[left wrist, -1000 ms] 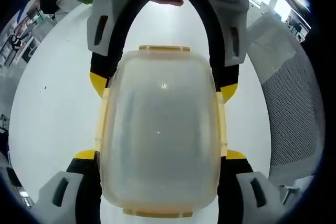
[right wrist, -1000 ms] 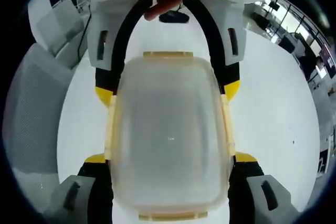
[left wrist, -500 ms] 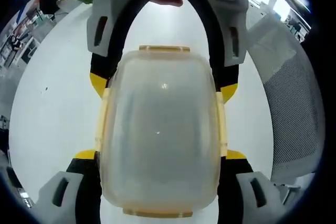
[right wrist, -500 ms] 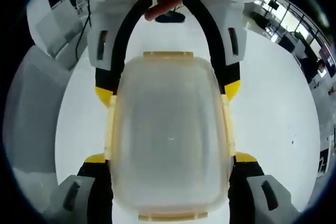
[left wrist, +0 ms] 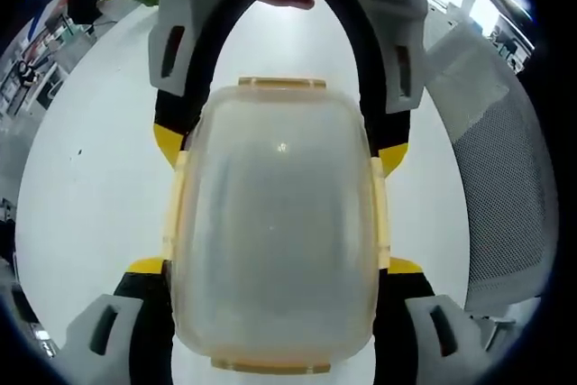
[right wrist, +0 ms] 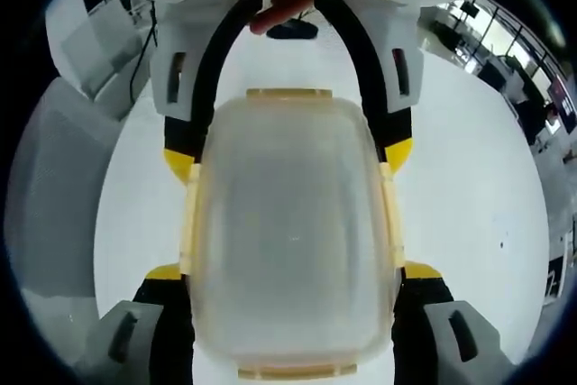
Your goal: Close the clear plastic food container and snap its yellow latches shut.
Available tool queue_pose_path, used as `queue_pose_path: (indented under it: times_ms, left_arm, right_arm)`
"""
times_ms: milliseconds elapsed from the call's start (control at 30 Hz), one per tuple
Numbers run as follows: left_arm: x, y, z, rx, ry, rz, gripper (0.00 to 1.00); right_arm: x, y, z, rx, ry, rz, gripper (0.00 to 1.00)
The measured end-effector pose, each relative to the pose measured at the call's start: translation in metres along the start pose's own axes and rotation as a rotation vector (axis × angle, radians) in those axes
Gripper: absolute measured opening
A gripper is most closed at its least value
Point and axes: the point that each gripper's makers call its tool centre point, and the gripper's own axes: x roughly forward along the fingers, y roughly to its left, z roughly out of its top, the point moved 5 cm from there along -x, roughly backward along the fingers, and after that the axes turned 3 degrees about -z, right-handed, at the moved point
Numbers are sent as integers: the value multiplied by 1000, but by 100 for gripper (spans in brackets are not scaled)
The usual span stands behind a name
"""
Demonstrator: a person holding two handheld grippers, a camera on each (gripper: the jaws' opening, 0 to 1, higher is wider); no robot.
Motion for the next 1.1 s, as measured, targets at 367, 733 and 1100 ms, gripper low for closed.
queue_pose_path:
  times_ms: [367, 733, 1100]
  left_arm:
    - [0, 0, -1, -1, 1, 0, 94]
    - [5, 1, -3, 36, 23, 30, 97]
    - [5, 2, -1, 22, 14, 29, 97]
  right_arm:
    - [0, 0, 0, 0, -1, -1, 93]
    - [-1, 0, 1, 13, -15, -4, 93]
    - [-1, -1, -1, 1, -6, -6, 93]
